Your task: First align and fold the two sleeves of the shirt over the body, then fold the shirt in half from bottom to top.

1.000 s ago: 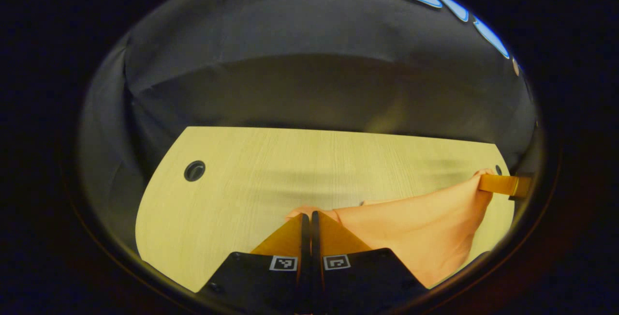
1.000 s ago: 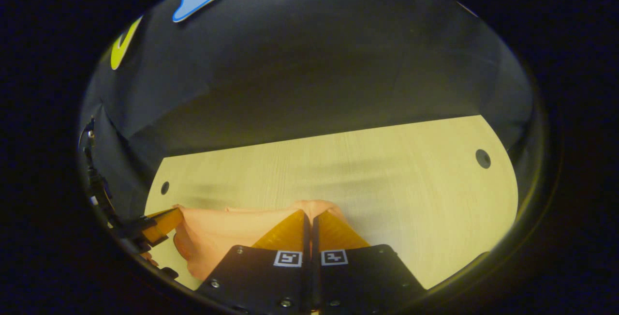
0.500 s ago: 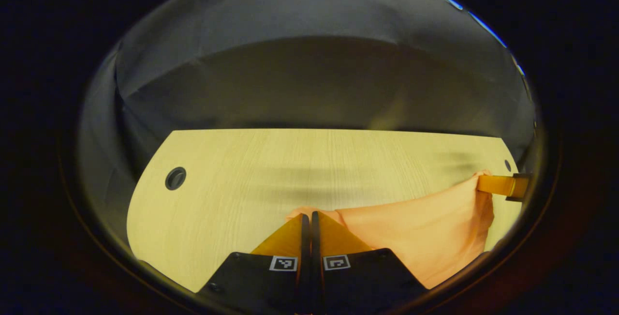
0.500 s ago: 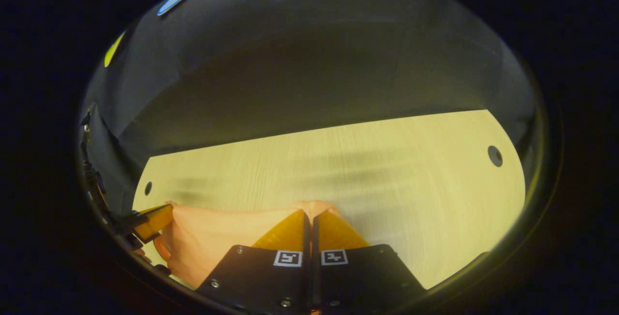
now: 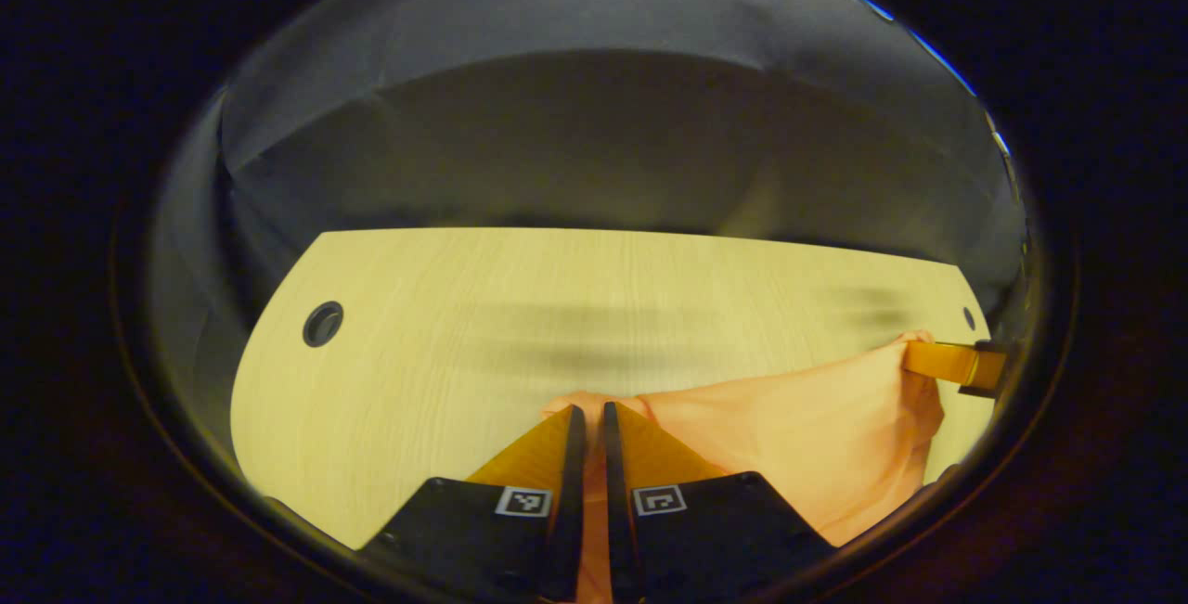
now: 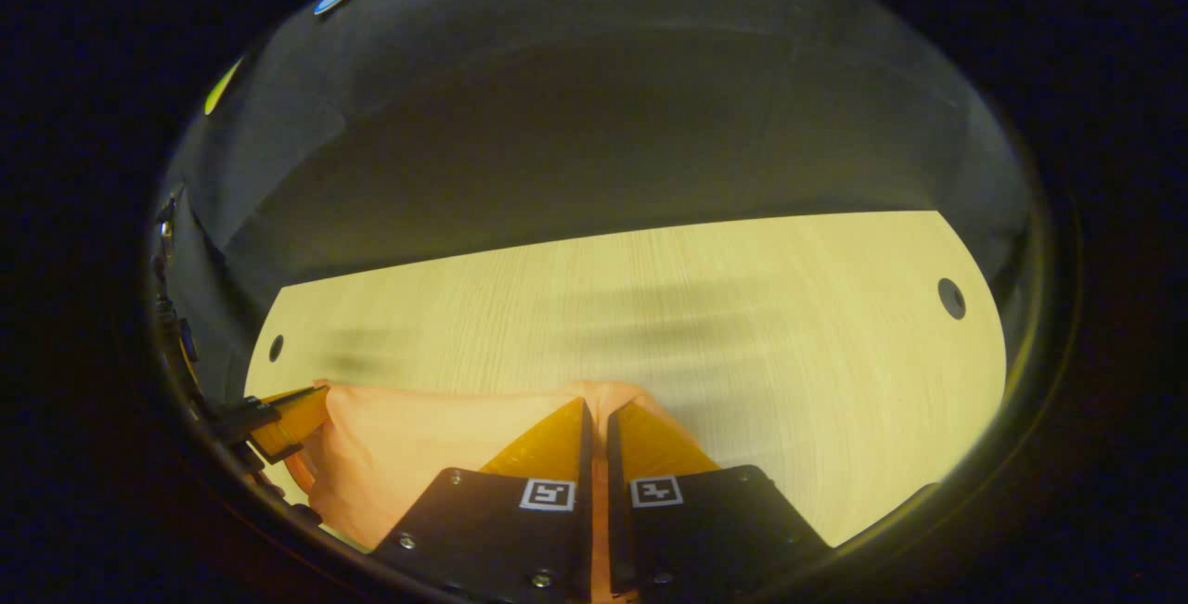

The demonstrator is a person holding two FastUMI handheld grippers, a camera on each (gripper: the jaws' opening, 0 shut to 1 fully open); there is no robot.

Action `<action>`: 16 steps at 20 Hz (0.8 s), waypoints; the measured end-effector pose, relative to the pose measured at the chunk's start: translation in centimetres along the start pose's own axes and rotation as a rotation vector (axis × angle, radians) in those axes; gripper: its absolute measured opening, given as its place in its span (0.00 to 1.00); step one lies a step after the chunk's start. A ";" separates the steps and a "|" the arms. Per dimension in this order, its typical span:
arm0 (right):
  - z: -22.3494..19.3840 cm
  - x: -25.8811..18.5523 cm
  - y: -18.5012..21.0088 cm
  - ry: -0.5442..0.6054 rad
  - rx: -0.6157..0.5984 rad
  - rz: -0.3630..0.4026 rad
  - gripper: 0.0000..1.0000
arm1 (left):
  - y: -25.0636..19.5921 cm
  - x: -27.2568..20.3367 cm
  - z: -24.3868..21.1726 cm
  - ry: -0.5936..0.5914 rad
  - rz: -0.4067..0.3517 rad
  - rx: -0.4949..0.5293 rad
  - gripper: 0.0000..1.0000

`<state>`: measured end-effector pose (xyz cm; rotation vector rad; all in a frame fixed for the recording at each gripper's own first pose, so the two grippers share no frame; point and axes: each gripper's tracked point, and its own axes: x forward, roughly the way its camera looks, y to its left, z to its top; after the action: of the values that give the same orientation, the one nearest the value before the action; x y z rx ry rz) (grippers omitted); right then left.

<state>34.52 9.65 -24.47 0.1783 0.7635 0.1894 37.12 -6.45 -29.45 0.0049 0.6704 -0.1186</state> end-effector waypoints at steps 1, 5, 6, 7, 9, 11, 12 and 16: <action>0.0 0.0 0.3 -0.003 0.009 0.014 0.10 | -0.5 -0.5 0.3 -0.003 -0.003 -0.001 0.36; 0.9 -2.3 0.3 -0.021 0.025 0.010 0.63 | -1.5 -3.8 2.2 -0.033 -0.012 0.007 0.93; 1.3 -3.0 0.4 -0.034 0.028 0.013 0.63 | -1.7 -4.5 2.6 -0.042 -0.014 0.007 0.92; 1.2 -3.9 0.5 -0.044 0.030 0.016 0.63 | -1.8 -5.6 3.1 -0.048 -0.012 0.011 0.92; 1.1 -6.1 0.4 -0.062 0.025 0.017 0.63 | -1.7 -8.4 3.9 -0.069 0.007 0.029 0.91; 0.9 -9.1 0.8 -0.083 0.015 0.023 0.63 | -2.2 -11.8 4.7 -0.098 0.004 0.040 0.94; 0.8 -10.8 1.1 -0.089 0.010 0.028 0.63 | -2.8 -13.7 4.9 -0.110 -0.004 0.040 0.94; 0.0 -16.9 2.1 -0.126 -0.004 0.046 0.63 | -3.9 -21.5 5.9 -0.185 -0.021 0.037 0.94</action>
<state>22.33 7.69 -12.70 0.2024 0.6345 0.2215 23.64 -8.23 -11.42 0.0225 0.4831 -0.1501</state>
